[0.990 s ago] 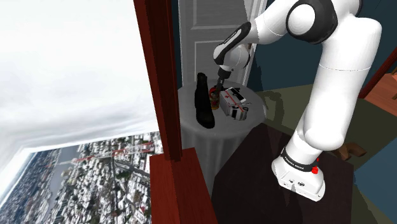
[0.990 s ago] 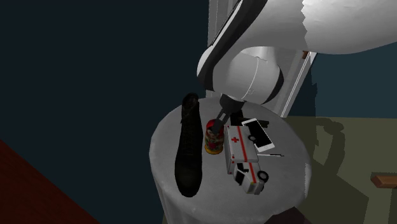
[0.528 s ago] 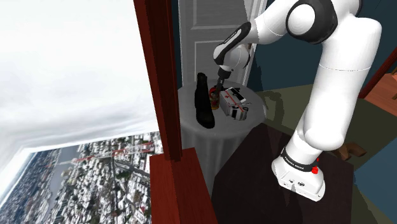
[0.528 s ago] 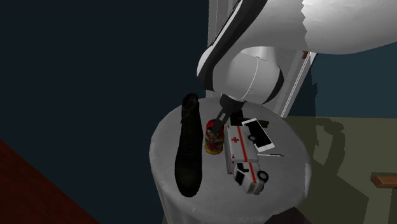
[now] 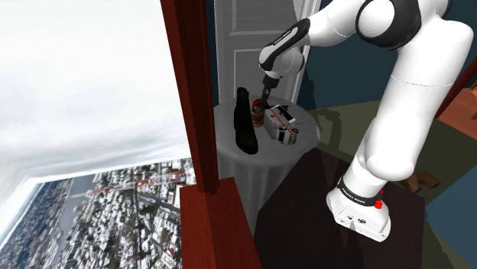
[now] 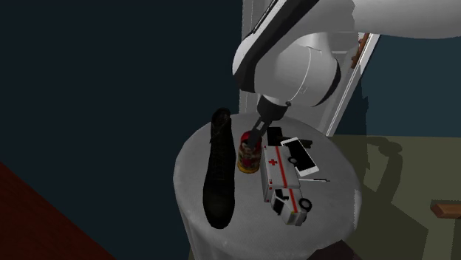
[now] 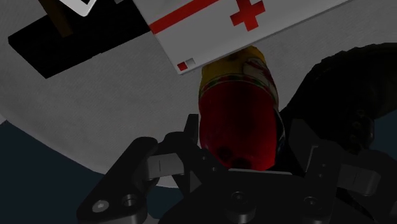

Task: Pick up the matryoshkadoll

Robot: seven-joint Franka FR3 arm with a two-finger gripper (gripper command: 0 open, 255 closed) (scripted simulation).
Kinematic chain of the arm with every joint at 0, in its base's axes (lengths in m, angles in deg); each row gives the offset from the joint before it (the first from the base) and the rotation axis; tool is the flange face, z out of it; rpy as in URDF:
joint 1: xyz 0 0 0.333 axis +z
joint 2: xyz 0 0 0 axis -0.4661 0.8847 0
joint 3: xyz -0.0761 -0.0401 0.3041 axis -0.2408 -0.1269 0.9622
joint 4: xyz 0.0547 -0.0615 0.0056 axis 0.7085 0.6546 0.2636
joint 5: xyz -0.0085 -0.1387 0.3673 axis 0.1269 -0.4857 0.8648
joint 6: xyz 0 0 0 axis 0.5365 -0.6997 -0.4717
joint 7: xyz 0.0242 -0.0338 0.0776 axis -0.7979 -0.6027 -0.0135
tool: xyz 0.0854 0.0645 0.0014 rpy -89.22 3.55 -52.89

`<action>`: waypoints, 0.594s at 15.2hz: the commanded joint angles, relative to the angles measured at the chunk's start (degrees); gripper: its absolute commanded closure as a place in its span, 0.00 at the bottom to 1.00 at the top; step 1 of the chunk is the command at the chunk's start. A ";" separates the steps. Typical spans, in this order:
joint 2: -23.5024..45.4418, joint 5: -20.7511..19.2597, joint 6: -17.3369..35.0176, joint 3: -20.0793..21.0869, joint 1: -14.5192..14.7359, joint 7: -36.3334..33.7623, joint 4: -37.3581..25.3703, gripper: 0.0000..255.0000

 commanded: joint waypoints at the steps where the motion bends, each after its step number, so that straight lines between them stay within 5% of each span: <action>1: -1.03 -1.39 -1.20 -0.26 0.20 -1.25 -0.51 1.00; 9: -4.27 -5.22 -4.94 -0.80 0.50 -4.57 -1.99 1.00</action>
